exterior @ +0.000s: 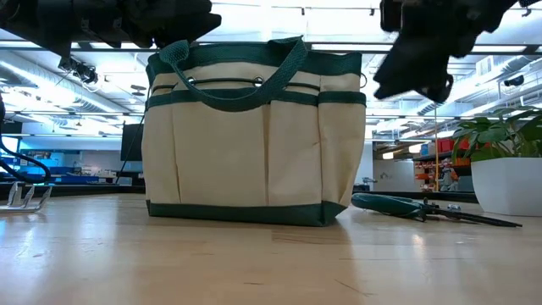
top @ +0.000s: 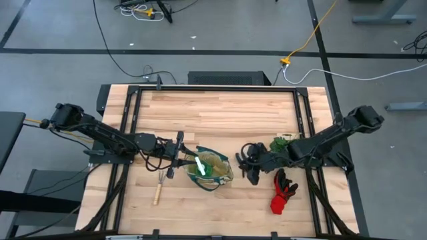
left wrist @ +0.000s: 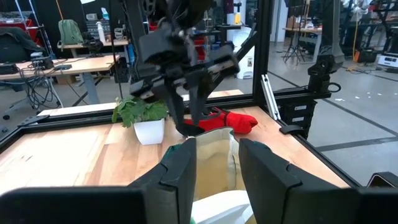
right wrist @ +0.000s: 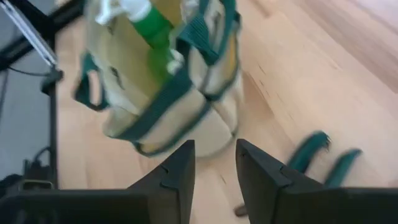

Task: Pick & Place Garden tools in Gardening bag
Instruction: Put the green shear scissors into the gardening bag

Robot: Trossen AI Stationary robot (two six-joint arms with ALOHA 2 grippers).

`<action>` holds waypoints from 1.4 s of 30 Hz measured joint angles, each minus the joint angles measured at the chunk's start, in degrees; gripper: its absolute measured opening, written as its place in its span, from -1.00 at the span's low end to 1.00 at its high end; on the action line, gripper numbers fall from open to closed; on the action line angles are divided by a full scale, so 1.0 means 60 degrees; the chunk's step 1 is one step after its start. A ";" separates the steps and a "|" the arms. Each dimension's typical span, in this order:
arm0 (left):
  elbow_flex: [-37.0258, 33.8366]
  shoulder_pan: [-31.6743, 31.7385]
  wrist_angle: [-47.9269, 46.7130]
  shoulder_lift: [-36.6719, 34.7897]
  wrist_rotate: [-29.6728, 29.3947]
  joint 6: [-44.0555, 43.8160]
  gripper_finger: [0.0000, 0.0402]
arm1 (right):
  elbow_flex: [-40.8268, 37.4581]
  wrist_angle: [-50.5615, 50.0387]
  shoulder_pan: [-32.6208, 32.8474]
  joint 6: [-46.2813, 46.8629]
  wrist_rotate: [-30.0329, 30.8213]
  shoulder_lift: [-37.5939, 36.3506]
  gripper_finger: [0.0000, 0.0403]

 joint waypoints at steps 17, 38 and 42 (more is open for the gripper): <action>0.0000 -0.0002 0.0018 0.0000 0.0000 0.0000 -0.37 | 0.0000 -0.1794 -0.2095 0.0176 -0.2333 0.0000 -0.42; 0.0000 0.0001 0.0014 0.0000 0.0000 0.0004 -0.37 | 0.0000 -0.1846 -0.3042 -0.0352 -0.3333 0.0004 -0.42; 0.0000 -0.0002 0.0014 0.0000 0.0000 0.0005 -0.37 | 0.0000 -0.1907 -0.3285 -0.0377 -0.3633 0.0004 -0.42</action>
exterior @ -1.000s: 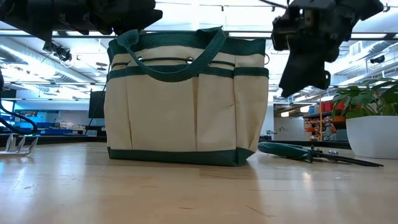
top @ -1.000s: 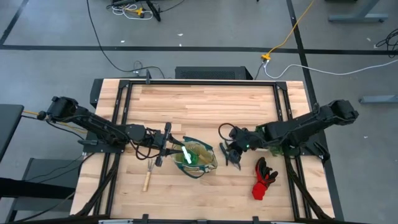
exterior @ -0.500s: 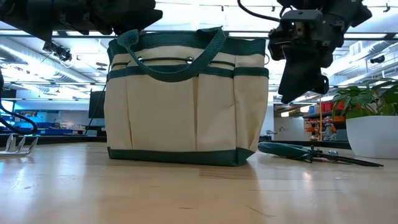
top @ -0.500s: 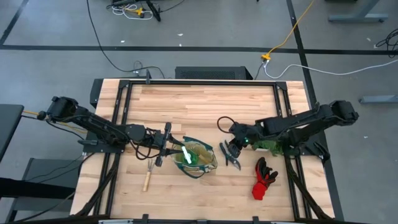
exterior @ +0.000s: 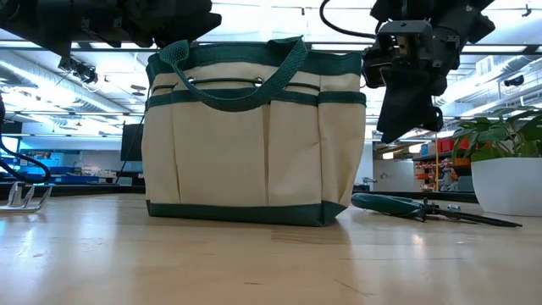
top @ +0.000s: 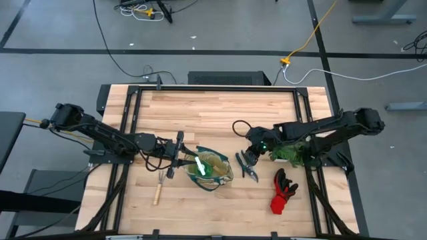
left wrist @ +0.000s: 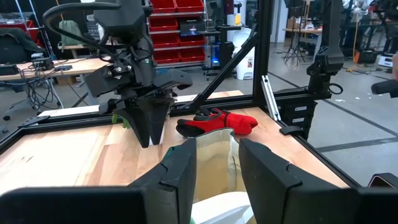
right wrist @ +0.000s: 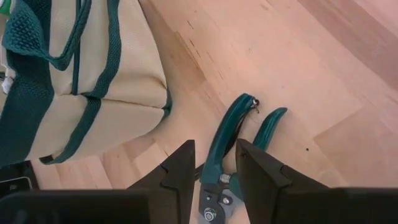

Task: Pick & Place Garden tools in Gardening bag
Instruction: Put the green shear scissors into the gardening bag

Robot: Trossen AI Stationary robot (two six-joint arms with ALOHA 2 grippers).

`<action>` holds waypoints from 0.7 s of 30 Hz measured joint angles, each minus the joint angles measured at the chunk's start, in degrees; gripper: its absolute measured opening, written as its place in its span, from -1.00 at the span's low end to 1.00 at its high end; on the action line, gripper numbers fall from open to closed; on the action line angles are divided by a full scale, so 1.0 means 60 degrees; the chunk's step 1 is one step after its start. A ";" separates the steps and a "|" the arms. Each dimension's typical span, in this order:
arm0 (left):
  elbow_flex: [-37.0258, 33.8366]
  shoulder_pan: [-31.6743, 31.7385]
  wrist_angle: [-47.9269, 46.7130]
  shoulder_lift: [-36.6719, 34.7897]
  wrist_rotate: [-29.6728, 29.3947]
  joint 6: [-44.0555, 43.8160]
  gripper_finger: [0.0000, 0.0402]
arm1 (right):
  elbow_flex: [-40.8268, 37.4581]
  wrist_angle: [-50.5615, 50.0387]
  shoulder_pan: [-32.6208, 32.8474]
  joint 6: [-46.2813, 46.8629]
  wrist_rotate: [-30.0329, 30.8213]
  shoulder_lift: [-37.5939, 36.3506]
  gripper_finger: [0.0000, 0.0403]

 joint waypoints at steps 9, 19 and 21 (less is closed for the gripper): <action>0.0000 0.0000 0.0051 0.0001 0.0000 0.0000 -0.37 | 0.1447 -0.1950 -0.0454 -0.0997 -0.0349 0.1043 -0.42; 0.0000 0.0002 0.0033 0.0000 0.0000 -0.0019 -0.37 | 0.2342 -0.2812 -0.0497 -0.0826 -0.0364 0.3128 -0.43; 0.0000 0.0003 0.0033 0.0001 0.0000 -0.0019 -0.37 | 0.2342 -0.2794 -0.0497 -0.0719 -0.0368 0.3355 -0.42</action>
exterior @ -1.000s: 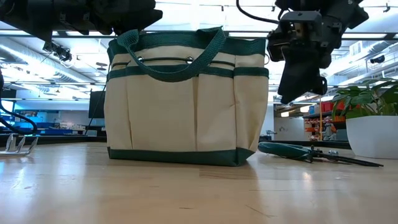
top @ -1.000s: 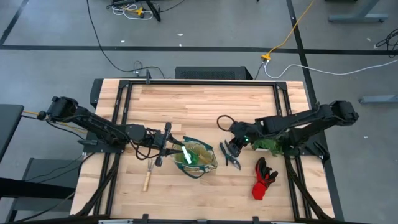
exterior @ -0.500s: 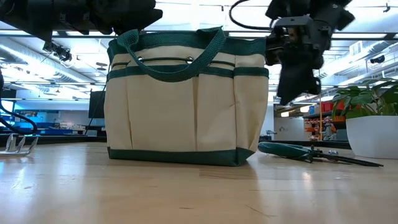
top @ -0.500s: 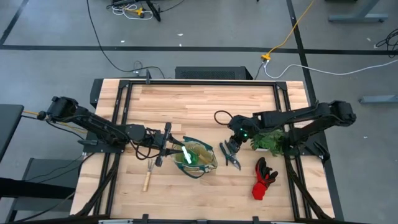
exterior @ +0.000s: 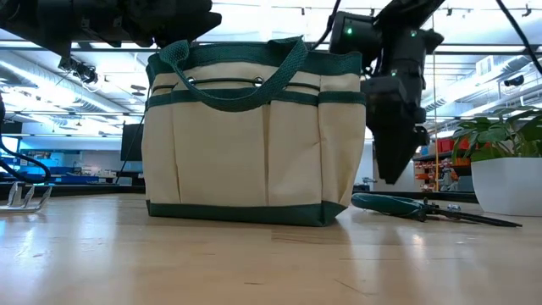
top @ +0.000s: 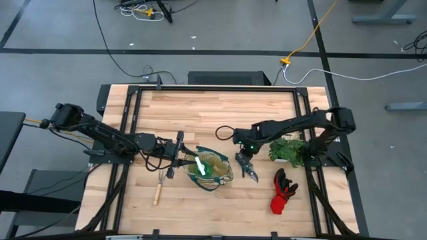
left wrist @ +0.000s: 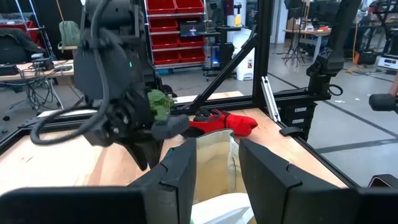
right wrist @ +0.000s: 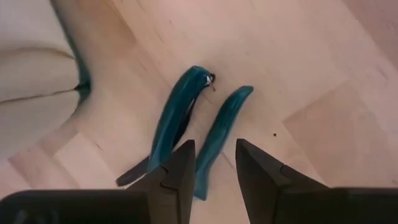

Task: Pick & Place Garden tools in Gardening bag
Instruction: Put the green shear scissors into the gardening bag

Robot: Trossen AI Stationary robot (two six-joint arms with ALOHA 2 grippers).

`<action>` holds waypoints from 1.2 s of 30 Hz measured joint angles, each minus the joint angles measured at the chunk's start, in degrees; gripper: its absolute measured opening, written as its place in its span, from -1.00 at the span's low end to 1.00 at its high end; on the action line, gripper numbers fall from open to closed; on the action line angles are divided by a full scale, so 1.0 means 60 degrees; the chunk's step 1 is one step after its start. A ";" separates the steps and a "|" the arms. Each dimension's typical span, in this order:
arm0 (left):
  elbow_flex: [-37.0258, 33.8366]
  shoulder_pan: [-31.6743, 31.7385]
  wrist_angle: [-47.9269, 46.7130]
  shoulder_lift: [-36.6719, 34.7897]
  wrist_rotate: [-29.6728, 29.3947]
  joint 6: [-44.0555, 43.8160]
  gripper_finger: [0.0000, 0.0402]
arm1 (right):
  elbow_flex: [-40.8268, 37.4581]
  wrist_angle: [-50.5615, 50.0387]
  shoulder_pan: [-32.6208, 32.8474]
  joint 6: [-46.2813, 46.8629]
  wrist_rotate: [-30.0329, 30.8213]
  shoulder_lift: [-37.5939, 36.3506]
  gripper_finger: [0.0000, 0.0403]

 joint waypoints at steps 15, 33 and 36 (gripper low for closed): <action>0.0000 0.0000 -0.0011 0.0000 0.0000 -0.0007 -0.37 | 0.0007 0.0142 0.0004 0.0450 0.0361 0.0156 -0.42; 0.0000 0.0000 -0.0050 0.0003 -0.0002 -0.0010 -0.37 | -0.0004 0.0448 0.0007 0.0526 0.0437 0.0480 -0.42; 0.0000 0.0000 -0.0055 0.0003 0.0000 -0.0007 -0.37 | -0.0004 0.0458 0.0007 0.0519 0.0448 0.0480 -0.42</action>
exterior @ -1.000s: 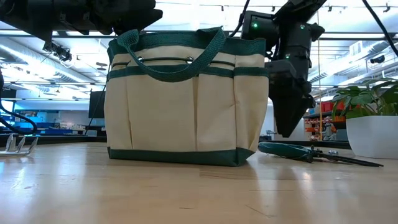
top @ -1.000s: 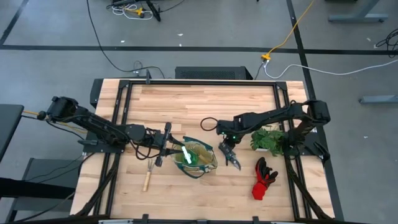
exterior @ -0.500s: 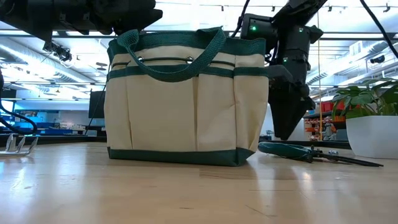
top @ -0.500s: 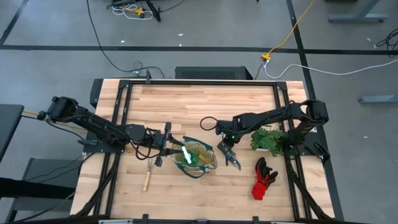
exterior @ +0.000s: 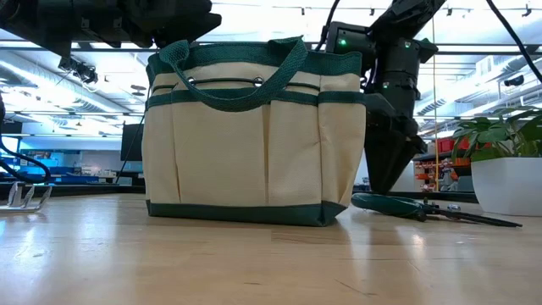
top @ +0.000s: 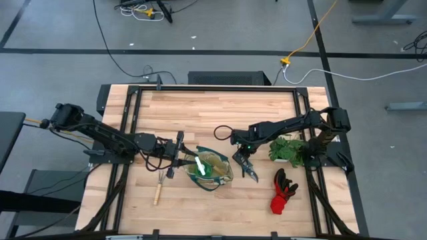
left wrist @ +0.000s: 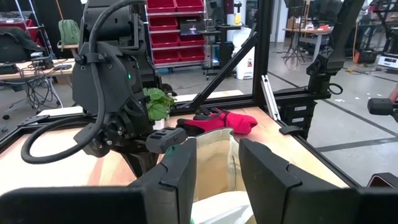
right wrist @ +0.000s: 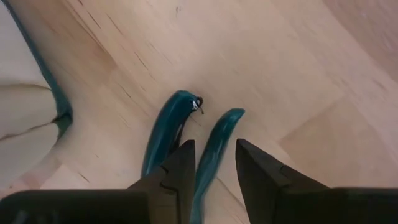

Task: Pick & Place Garden tools in Gardening bag
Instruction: Put the green shear scissors into the gardening bag

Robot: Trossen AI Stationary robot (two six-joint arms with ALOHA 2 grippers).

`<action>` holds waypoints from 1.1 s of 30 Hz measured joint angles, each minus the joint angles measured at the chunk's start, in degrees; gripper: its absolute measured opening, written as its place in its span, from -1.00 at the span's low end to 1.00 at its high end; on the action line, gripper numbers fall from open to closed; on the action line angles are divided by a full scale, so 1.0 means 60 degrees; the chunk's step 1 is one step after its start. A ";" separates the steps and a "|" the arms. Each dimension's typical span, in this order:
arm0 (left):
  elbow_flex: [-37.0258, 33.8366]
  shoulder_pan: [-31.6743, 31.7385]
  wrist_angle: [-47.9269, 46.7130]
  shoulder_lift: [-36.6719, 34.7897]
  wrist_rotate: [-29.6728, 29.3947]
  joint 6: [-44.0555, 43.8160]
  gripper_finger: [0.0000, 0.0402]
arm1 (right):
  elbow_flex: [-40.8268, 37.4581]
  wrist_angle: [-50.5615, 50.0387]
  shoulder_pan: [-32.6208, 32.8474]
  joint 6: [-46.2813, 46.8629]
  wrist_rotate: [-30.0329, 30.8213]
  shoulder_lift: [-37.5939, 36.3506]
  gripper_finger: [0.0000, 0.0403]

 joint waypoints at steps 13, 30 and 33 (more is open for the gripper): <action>0.0000 0.0000 -0.0015 0.0000 0.0000 0.0000 -0.37 | 0.0000 -0.0036 0.0049 0.0040 0.0164 0.0000 -0.42; 0.0000 -0.0004 -0.0015 0.0000 0.0000 -0.0002 -0.37 | -0.0119 0.0076 0.0085 0.0253 0.0178 -0.0004 -0.42; 0.0000 -0.0003 -0.0015 0.0000 0.0000 -0.0003 -0.37 | -0.0275 0.0079 0.0118 0.0351 0.0164 -0.0004 -0.42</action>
